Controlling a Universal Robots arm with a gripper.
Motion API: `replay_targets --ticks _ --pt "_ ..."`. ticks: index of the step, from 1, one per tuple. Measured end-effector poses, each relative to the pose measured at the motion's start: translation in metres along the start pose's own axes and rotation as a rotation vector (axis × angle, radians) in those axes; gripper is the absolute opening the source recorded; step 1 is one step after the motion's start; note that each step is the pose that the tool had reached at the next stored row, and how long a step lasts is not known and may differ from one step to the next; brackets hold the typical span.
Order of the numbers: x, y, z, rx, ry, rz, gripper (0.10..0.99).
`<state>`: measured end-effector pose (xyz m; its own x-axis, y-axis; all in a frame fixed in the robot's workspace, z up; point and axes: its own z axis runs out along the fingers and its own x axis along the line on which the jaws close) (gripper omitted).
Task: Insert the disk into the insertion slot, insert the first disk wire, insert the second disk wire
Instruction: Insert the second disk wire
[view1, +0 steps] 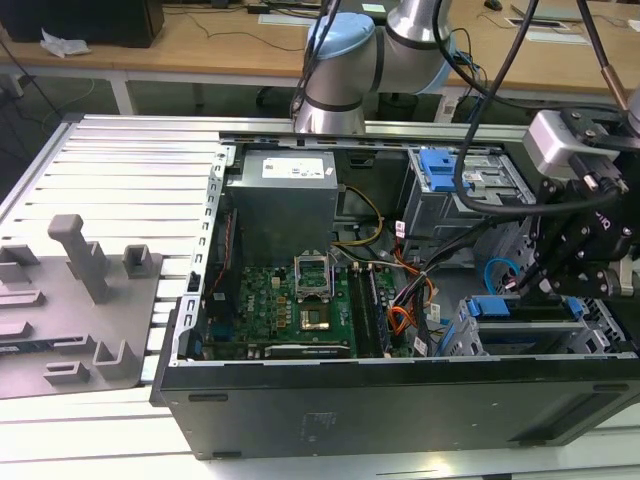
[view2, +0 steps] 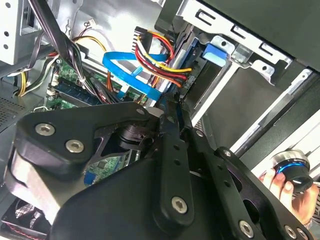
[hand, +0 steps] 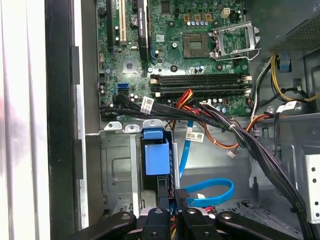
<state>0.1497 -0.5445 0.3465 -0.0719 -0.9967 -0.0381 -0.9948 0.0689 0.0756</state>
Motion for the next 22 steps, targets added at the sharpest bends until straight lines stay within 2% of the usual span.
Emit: replay_targets --ticks 13,22 --pt "0.0039 -0.0033 0.0062 0.0 -0.0005 0.0 0.161" --pt "0.0045 -0.0033 0.0063 0.0 -0.0003 0.0 0.173"
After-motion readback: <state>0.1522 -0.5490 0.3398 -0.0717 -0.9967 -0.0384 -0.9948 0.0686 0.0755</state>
